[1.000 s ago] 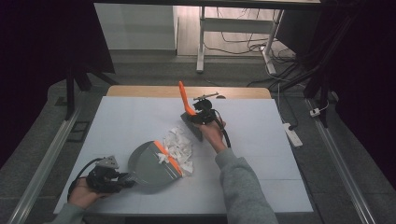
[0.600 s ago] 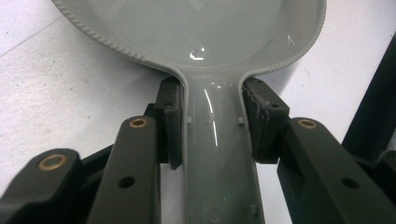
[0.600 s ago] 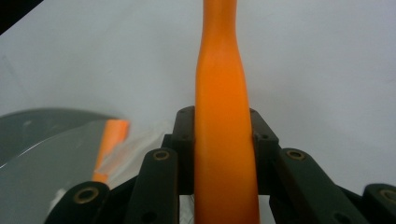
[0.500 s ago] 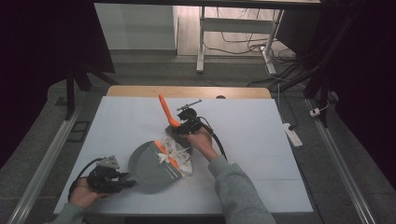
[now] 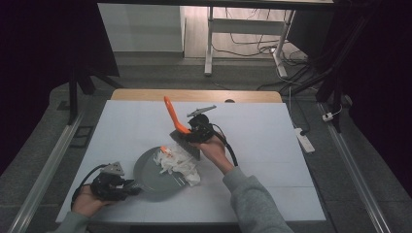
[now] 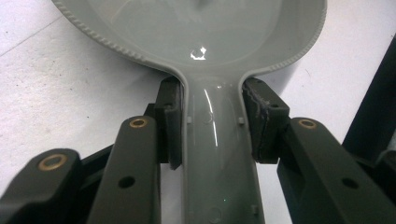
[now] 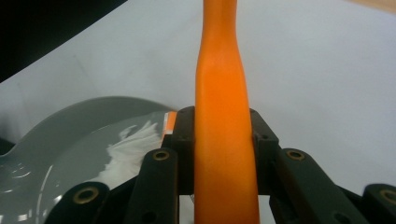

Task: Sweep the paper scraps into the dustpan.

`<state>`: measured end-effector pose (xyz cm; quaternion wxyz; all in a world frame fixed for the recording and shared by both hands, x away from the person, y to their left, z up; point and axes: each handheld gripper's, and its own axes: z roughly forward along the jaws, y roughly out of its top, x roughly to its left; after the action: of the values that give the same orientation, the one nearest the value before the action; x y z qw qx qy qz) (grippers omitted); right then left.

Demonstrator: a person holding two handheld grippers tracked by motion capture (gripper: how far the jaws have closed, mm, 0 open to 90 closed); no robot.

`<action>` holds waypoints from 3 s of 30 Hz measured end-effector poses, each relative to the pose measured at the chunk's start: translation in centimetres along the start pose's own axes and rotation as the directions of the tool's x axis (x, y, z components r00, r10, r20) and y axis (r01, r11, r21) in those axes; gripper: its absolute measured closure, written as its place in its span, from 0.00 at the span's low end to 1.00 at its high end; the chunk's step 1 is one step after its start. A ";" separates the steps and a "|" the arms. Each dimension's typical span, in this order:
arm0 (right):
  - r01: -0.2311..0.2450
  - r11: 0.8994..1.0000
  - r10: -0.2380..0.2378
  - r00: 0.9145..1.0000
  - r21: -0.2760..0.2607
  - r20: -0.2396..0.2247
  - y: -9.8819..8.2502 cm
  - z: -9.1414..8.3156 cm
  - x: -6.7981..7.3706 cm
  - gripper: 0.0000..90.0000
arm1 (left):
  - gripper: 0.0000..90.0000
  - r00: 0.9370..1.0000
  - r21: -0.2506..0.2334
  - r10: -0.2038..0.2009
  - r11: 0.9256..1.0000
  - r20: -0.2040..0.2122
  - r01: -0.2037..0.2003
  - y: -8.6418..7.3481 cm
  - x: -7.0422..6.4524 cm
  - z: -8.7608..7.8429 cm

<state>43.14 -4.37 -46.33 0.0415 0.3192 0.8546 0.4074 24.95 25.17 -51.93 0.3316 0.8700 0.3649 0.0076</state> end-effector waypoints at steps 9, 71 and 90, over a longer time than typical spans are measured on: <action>-0.050 0.999 0.051 0.993 -0.008 0.108 -1.1 -1.2 -2.3 0.78 | 0.69 1.000 0.002 0.004 1.000 -0.001 -0.004 0.0 -0.1 -0.1; -0.075 0.996 0.079 0.993 -0.053 0.084 -6.2 -4.6 0.3 0.78 | 0.69 1.000 0.015 0.008 1.000 0.019 -0.008 -0.9 -0.5 -0.7; -0.078 0.997 0.078 0.993 -0.006 0.091 -7.6 -3.5 1.5 0.78 | 0.69 1.000 0.019 0.013 1.000 0.008 -0.013 -0.5 -1.1 -0.4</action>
<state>36.89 -9.38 -49.17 0.0647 0.3706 0.8382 0.3949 23.74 25.00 -51.66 0.3248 0.8755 0.3577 0.0028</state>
